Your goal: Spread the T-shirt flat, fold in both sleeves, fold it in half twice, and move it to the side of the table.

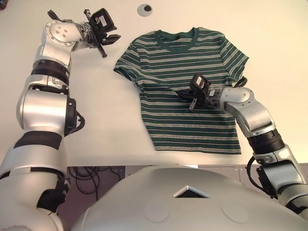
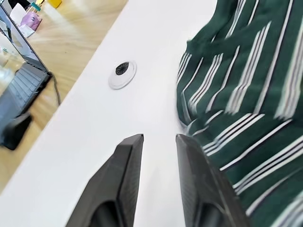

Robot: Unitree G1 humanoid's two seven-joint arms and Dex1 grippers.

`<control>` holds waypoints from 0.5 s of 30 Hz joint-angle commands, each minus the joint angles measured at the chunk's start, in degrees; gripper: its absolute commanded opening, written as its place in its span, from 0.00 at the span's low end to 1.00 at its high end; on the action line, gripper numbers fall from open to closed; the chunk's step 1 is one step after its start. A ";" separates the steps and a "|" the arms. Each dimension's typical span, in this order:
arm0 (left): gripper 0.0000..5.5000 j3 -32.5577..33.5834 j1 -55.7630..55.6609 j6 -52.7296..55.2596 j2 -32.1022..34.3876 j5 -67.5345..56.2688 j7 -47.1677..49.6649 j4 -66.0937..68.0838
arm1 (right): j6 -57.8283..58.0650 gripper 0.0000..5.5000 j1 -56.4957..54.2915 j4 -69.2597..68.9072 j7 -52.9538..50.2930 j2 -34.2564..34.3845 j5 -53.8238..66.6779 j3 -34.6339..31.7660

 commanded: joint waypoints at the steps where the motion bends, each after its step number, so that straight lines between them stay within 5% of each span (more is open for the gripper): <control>1: 0.22 2.10 8.27 2.91 0.29 -4.83 -7.05 -10.70 | 6.54 0.00 -0.34 -5.84 1.86 -0.61 4.16 -2.18; 10: 0.22 3.68 36.89 29.54 0.56 -17.66 -5.39 -68.88 | 16.51 0.00 -6.41 -11.21 -0.67 0.71 14.28 -14.39; 15: 0.22 -0.19 48.33 37.17 1.44 -17.48 -2.74 -82.79 | 16.88 0.00 -6.13 -9.69 -1.81 0.00 14.24 -15.44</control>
